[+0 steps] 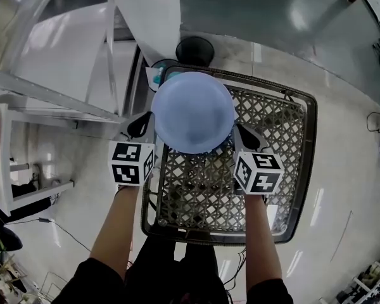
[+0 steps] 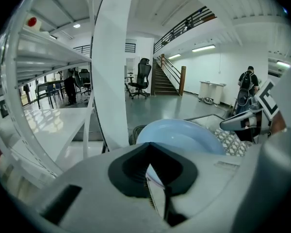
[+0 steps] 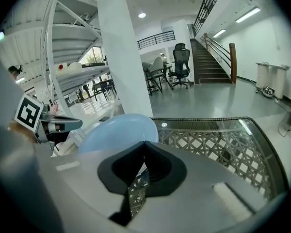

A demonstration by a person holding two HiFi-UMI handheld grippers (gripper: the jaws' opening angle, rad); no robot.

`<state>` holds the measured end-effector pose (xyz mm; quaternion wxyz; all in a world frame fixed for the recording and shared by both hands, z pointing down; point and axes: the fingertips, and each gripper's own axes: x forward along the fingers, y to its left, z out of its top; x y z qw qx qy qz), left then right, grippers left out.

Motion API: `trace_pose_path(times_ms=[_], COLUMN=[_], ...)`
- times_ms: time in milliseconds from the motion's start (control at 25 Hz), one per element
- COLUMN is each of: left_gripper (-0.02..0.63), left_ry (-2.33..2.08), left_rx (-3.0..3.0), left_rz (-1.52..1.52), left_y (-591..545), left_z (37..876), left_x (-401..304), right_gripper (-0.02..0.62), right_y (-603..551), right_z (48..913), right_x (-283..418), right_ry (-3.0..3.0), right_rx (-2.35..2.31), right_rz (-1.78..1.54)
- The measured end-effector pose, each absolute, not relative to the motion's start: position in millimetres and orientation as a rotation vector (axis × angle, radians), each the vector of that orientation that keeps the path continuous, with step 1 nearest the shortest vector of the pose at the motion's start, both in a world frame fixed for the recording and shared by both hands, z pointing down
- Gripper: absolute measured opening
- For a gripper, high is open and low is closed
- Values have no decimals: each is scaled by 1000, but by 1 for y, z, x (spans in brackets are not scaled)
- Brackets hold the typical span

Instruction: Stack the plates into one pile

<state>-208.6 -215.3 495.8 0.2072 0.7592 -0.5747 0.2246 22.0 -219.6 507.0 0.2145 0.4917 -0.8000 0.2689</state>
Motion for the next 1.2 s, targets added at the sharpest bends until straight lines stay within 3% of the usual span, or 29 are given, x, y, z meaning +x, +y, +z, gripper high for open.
trace_pose_path(times_ms=[1200], left_gripper=[-2], left_ry=[-1706], left_rx=[2310], left_rz=[405], left_y=[-141], left_z=[353], left_x=[-175], right_gripper=[11], right_y=[-148], right_z=[353], right_x=[56], right_ry=[-2495], right_rx=[1561], right_rz=[533])
